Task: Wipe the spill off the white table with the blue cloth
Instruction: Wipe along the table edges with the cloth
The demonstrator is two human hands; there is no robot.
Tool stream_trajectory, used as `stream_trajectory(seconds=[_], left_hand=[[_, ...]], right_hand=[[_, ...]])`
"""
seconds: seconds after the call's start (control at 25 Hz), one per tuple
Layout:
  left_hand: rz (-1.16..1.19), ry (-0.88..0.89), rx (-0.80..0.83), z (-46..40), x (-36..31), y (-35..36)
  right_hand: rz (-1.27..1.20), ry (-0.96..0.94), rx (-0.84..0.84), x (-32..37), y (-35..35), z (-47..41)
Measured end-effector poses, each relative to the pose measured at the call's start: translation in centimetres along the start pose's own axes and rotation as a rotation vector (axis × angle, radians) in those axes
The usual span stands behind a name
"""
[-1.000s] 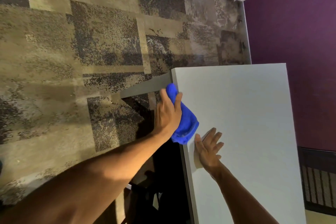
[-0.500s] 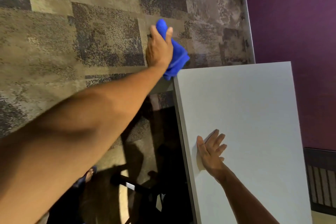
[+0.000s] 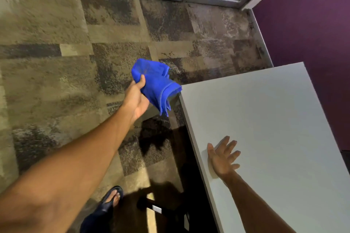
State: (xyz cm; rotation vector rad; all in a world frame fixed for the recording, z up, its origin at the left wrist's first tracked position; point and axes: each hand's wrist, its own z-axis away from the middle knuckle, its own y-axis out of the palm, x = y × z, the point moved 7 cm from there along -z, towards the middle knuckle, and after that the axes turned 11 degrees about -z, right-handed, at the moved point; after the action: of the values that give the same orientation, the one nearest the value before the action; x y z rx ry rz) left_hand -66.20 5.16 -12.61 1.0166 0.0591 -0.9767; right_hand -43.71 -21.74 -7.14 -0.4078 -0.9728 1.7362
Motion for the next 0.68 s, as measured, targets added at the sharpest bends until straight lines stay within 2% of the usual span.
stream_trajectory(seconds=[0.16,0.24,0.36,0.48,0.68], left_hand=[[0.037,-0.063,-0.016,3.6,-0.4,-0.4],[0.008,-0.088,-0.036,5.4,-0.7,-0.5],[-0.138,-0.147,-0.077,8.0,-1.2,-0.1],[-0.251,-0.222,-0.098,9.6,-1.4,0.0],[-0.416,-0.244,-0.118,9.2,-2.9,0.0]], right_hand=[[0.004,0.024,-0.042,0.2,-0.2,0.4],[0.012,0.039,0.008,-0.2,0.1,0.4],[0.003,0.043,0.075,-0.5,0.2,0.4],[0.008,0.039,0.073,-0.5,0.4,0.2],[-0.028,-0.004,0.062,0.2,0.0,0.4]])
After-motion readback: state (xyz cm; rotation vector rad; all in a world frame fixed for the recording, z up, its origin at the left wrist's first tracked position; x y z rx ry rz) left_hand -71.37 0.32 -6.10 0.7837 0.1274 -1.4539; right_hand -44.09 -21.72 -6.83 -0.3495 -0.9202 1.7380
